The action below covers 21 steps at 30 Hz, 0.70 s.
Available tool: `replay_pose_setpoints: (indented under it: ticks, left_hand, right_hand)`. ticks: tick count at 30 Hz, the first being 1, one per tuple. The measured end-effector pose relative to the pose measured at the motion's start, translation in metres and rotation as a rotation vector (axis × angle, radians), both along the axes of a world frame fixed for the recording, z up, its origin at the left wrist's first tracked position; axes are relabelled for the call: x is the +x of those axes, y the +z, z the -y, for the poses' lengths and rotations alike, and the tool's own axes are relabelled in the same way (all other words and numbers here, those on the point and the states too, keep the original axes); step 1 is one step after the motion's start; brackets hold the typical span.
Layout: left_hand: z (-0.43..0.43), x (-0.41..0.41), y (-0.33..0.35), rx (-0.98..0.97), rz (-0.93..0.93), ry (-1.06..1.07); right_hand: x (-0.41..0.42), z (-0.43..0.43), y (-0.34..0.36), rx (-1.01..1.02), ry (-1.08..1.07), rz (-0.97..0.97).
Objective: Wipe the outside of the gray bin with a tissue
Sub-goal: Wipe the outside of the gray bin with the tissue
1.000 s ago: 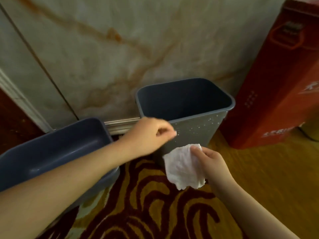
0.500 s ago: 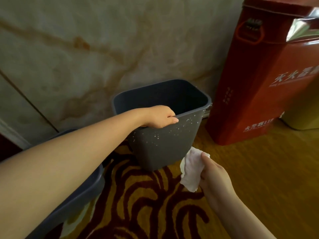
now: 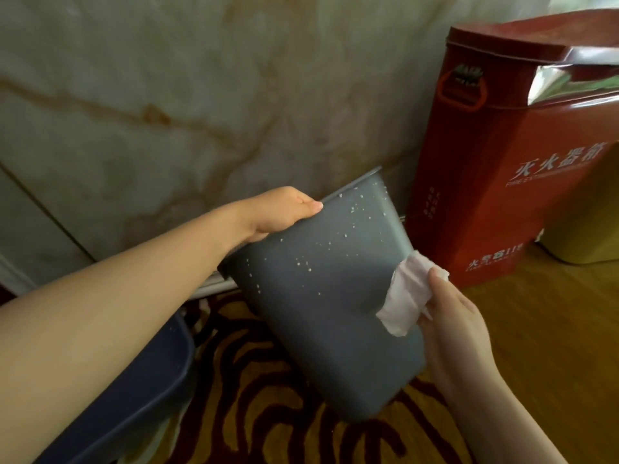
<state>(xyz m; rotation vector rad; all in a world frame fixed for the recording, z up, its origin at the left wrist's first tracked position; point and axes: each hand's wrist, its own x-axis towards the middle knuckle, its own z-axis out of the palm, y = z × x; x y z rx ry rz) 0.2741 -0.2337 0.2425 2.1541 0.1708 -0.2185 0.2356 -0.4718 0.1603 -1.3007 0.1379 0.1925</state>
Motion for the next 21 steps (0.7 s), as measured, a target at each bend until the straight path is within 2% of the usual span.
replay_pose_setpoints:
  ticks: [5, 7, 11, 13, 15, 17, 21]
  left_hand:
    - [0.001, -0.017, -0.014, -0.313, -0.066, 0.062]
    - [0.000, -0.027, -0.023, -0.390, -0.082, 0.097]
    - [-0.003, -0.044, -0.041, -0.466, -0.105, 0.159]
    - [-0.006, -0.050, -0.047, -0.475, -0.089, 0.184]
    - [-0.009, -0.057, -0.052, -0.515, -0.069, 0.216]
    - [-0.014, -0.063, -0.055, -0.568, -0.057, 0.235]
    - [-0.019, -0.070, -0.059, -0.574, -0.050, 0.245]
  right_hand:
    - [0.022, 0.001, 0.031, -0.055, -0.115, 0.220]
    - [0.036, -0.013, 0.040, -0.134, -0.097, 0.339]
    - [0.056, -0.059, 0.027, -0.544, 0.057, 0.629]
    - [0.058, -0.079, 0.007, -0.722, 0.243, 0.698]
    - [0.057, -0.090, -0.009, -0.795, 0.343, 0.727]
    - [0.058, -0.093, -0.016, -0.806, 0.321, 0.775]
    - [0.068, -0.095, -0.013, -0.990, 0.185, 0.973]
